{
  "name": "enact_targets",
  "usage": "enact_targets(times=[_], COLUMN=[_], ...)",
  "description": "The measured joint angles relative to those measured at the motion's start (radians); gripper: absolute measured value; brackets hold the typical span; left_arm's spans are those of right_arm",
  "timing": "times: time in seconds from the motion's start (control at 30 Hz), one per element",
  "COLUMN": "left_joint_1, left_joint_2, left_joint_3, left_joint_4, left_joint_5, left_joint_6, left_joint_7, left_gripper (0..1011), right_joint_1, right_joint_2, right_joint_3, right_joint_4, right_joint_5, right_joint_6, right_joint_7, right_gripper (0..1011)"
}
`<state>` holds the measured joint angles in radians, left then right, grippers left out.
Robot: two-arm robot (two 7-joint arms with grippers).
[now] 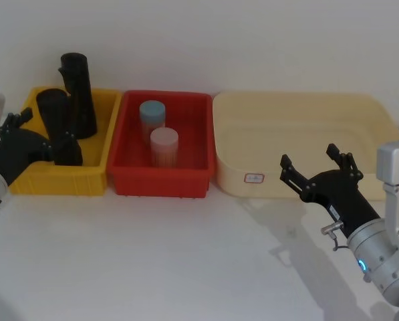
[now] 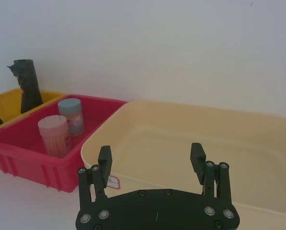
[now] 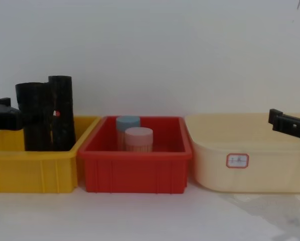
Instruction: Pick up the garbage bag with the one hand and transfer it to the other hand.
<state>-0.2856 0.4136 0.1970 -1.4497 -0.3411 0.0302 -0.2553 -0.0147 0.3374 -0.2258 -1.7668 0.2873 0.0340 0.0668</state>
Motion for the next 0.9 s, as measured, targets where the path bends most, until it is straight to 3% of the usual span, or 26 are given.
enact_targets(times=[0.53,0.73,0.9], left_joint_1=[-0.084,-0.107,-0.122], left_joint_2=[-0.017,-0.022,-0.027], left_joint_3=[0.014,0.016,0.017], left_joint_4=[0.107,0.141,0.166], left_joint_5=[0.017,0.022,0.027], left_joint_6=[-0.035,-0.043,-0.049], left_joint_7=[-0.063,-0.080,-0.094], left_gripper=[1001,916,769], right_joint_1=[0.000,0.000,0.000], right_joint_2=[0.000,0.000,0.000], right_joint_3=[0.000,0.000,0.000], right_joint_4=[0.000,0.000,0.000], right_joint_5=[0.000,0.000,0.000], right_joint_6=[0.000,0.000,0.000], right_joint_7=[0.000,0.000,0.000], right_gripper=[1000,1000,1000])
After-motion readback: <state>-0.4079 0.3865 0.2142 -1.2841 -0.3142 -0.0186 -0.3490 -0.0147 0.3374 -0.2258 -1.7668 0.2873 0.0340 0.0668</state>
